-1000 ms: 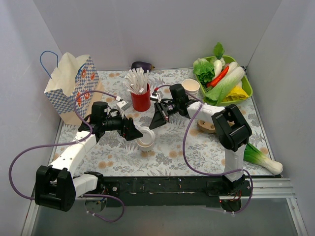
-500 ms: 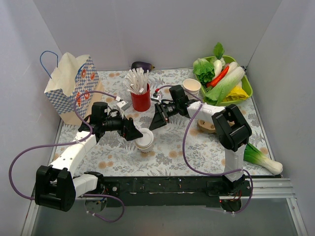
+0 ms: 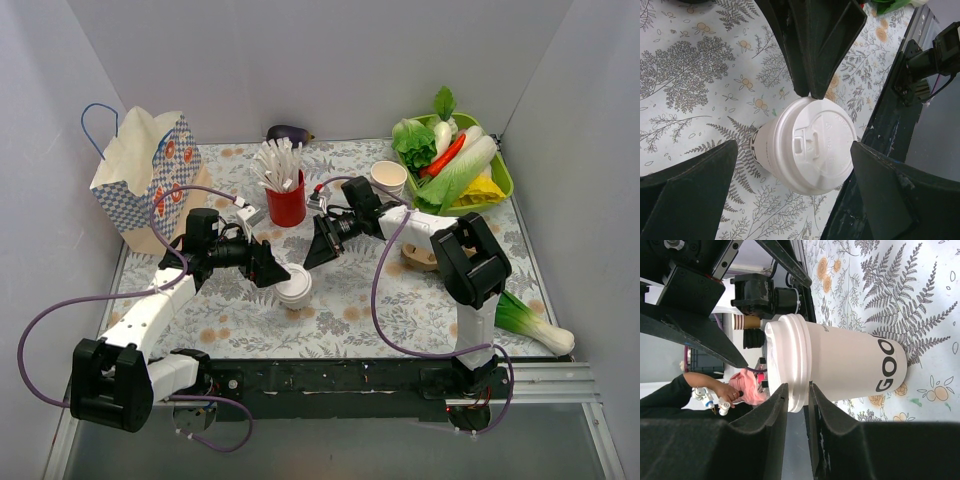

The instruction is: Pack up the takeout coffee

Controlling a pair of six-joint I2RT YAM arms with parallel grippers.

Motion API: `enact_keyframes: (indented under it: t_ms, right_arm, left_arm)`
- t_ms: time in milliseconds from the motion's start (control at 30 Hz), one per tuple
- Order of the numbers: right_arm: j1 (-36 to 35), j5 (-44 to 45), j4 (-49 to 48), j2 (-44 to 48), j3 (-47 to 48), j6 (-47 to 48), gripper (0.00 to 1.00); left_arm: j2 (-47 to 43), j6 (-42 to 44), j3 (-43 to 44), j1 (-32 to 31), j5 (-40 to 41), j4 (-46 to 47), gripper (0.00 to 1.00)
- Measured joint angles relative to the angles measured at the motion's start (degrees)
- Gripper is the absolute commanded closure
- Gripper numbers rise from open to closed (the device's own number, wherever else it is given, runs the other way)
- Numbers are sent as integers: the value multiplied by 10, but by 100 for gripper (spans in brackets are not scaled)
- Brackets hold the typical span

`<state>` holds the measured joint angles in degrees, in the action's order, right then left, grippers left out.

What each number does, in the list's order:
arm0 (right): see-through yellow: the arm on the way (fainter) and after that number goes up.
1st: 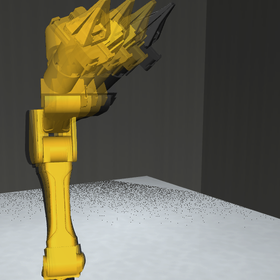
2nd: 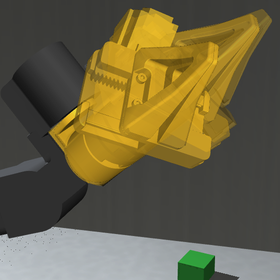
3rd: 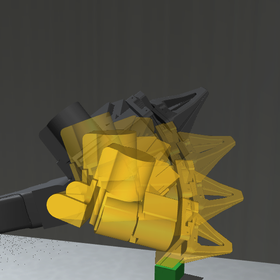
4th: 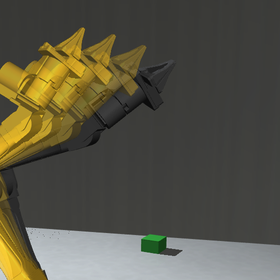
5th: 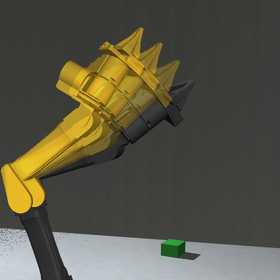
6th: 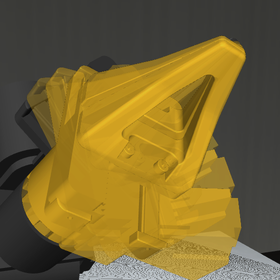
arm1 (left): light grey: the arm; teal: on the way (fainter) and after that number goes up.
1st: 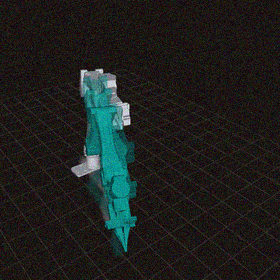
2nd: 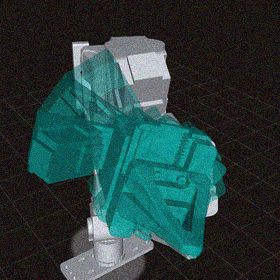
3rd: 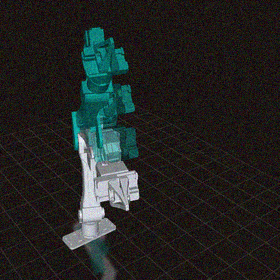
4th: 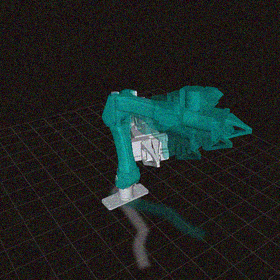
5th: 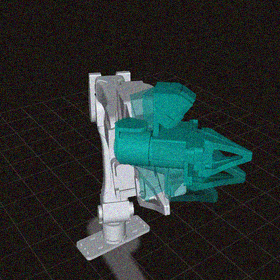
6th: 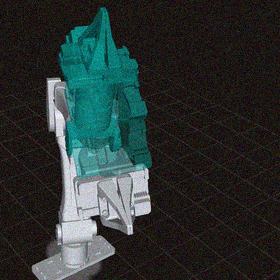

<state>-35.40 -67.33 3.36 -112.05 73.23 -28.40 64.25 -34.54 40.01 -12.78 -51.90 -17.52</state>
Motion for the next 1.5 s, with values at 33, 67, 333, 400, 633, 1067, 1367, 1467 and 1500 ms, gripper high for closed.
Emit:
enact_keyframes:
  t_ms: [33, 67, 333, 400, 633, 1067, 1367, 1467, 1500]
  right_arm:
    - [0, 2, 2, 0, 0, 3, 69]
    - [-1, 4, 5, 0, 0, 5, 69]
    - [-4, 16, 22, 9, 0, 23, 67]
    - [-4, 17, 26, 11, 0, 27, 67]
    - [-4, 24, 30, 11, 0, 33, 67]
    - [-4, 29, 36, 18, 0, 47, 66]
    - [-4, 33, 39, 19, 0, 54, 66]
    - [-4, 36, 40, 20, 0, 59, 66]
    - [-4, 36, 41, 21, 0, 60, 66]
  left_arm:
    - [-1, 0, 0, 0, 0, 0, 2]
    - [-1, 0, 0, 0, 0, 0, 2]
    - [-6, 0, -2, 0, 4, 0, 2]
    - [-6, 0, -2, 0, 6, 0, 2]
    - [-6, 2, -3, 0, 16, 0, 2]
    - [-6, 13, -13, -20, 20, 0, 3]
    - [-6, 20, -13, -35, 20, -3, 9]
    - [-6, 22, -13, -36, 20, -5, 11]
    - [-6, 22, -13, -37, 20, -5, 12]
